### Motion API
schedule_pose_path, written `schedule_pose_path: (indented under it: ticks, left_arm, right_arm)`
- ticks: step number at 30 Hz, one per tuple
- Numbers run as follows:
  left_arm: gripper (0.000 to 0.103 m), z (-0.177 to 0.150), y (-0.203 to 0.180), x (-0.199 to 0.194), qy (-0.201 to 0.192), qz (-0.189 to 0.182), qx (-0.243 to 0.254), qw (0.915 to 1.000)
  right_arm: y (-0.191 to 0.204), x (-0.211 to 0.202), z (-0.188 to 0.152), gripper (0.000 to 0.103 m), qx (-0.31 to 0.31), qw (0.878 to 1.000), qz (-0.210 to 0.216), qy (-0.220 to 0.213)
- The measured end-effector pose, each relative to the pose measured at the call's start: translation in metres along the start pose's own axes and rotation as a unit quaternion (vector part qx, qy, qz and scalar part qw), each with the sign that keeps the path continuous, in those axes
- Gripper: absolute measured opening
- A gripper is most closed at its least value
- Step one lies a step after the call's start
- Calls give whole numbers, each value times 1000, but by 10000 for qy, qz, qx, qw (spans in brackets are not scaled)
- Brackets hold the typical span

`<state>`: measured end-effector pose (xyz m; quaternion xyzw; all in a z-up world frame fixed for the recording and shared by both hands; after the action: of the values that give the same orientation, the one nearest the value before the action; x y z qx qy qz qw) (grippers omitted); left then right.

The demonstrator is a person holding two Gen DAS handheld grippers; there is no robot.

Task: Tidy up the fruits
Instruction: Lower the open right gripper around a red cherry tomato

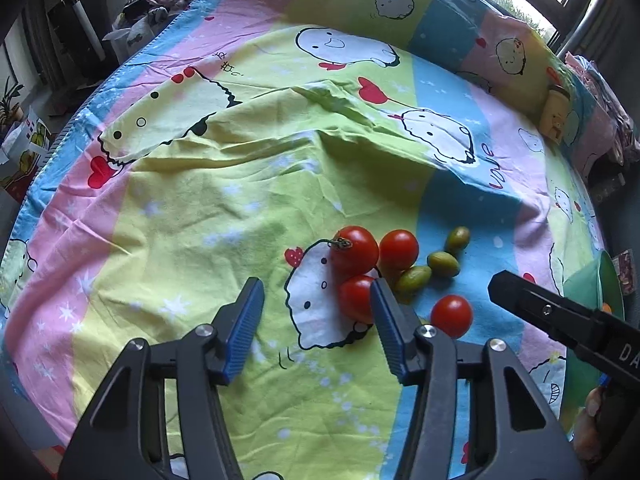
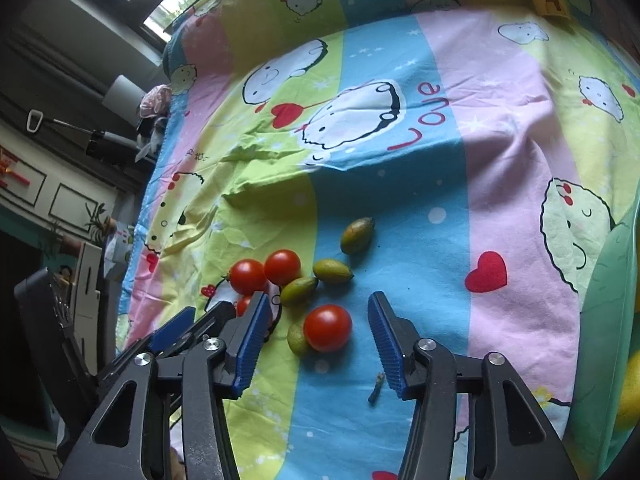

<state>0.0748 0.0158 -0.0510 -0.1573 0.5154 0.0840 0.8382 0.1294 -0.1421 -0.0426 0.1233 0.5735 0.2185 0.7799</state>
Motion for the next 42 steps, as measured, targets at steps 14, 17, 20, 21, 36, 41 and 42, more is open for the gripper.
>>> schedule_pose_path:
  ticks: [14,17,20,21,36,41,42]
  left_arm:
    - [46,-4,-14,4,241,-291,139,9992]
    - [46,-5,-16,11,338,-332,153,9988]
    - [46,-7,-16,16,404,-309,149,9986]
    - [46,-7,-16,17,429,-307,134,9985]
    - [36,-8,-15,25,604,-587,36,9964]
    - [28,-7,-14,26,600,-651,3,9961]
    - [28,-6,-13,26,595,-666,-25,9960]
  right_arm:
    - [-2,22,-7,41,108,9994,-98,308]
    - [-1,27,-7,39,110,9992,-130,367]
    - [-3,31,-7,39,153,9989,-118,419]
    - [-3,32,-7,38,158,9989,-114,433]
    - [-2,38,-9,38,186,9983,-57,544]
    - [0,42,-10,38,175,9979,-11,620]
    - [1,44,-11,38,177,9978,-2,640]
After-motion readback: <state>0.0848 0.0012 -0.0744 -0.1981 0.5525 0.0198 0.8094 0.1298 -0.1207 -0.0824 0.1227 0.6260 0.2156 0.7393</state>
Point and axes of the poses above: each gripper's, at about its wrist camera, not at the fingertips, and x roughly the way its jaws point, y to its left, z to its top, the point moved 3 cm from there along x, roughly the way its jaws point, and after that the axes turned 2 degrees about y, right-handed, at the moved point
